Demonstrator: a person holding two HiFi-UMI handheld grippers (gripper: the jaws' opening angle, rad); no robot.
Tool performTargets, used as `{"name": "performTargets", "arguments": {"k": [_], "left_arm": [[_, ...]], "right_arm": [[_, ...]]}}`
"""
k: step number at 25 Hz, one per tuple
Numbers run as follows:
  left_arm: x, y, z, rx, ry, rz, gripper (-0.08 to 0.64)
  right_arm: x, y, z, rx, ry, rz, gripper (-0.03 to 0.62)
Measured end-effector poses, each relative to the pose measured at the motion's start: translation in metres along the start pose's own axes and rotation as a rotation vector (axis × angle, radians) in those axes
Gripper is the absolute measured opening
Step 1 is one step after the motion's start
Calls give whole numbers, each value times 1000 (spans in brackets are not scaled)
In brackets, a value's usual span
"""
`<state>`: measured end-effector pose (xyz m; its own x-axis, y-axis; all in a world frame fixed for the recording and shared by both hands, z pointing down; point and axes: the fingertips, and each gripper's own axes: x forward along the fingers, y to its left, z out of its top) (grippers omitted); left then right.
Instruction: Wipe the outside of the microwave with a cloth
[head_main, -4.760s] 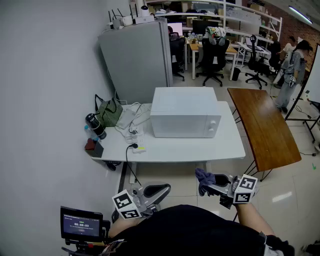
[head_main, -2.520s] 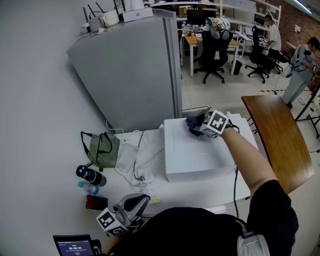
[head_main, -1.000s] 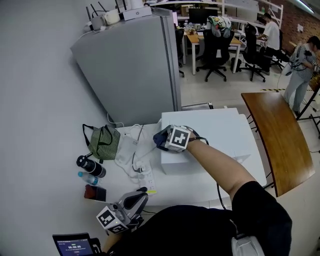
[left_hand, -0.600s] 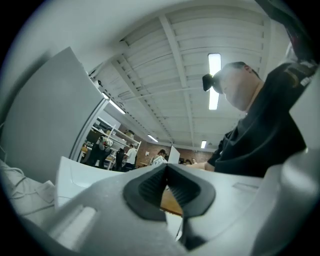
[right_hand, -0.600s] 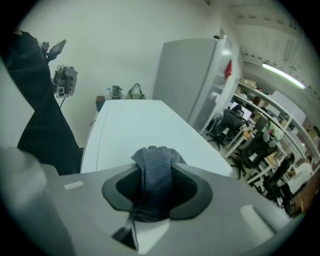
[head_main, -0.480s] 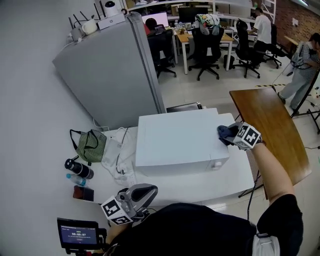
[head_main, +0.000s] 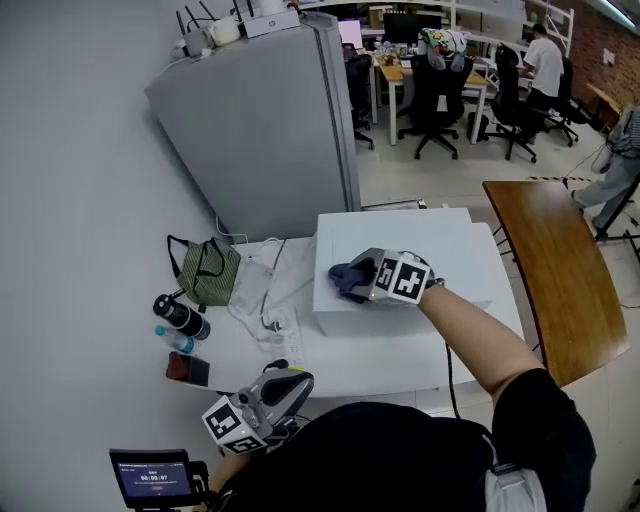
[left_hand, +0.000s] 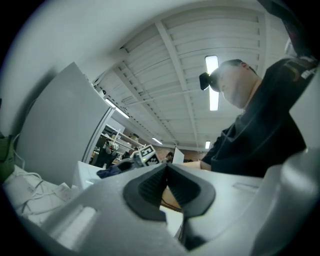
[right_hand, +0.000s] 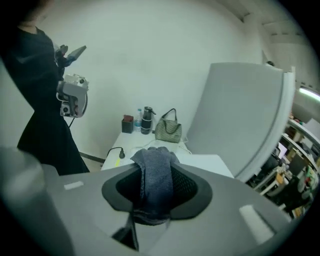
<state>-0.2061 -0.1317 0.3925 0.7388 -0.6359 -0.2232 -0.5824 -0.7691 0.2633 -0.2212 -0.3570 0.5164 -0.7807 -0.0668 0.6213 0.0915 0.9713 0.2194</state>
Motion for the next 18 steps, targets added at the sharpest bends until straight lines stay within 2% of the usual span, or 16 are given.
{"name": "performTargets", "arguments": {"k": [2,4,6,9,13,18], "left_arm": [[-33,4,6,7,-3,17,5],[-59,9,8,8,3,36,4],[-73,13,8,9,10,40,5],[-68,11,8,10,11,24,5],[-29,-9,-1,22,23,-2,5],[59,-63,-25,3,24,-66,5]], "right_arm": [[55,21,28,-47,47,34,130],[87,30,43,-94,92,32,130],[97,27,46,-97,104,23,130],[73,19,28,-72,115,10,129],[-10,12,-57,-6,155,-30,127],[-177,11,-194,105,221,-118,129]]}}
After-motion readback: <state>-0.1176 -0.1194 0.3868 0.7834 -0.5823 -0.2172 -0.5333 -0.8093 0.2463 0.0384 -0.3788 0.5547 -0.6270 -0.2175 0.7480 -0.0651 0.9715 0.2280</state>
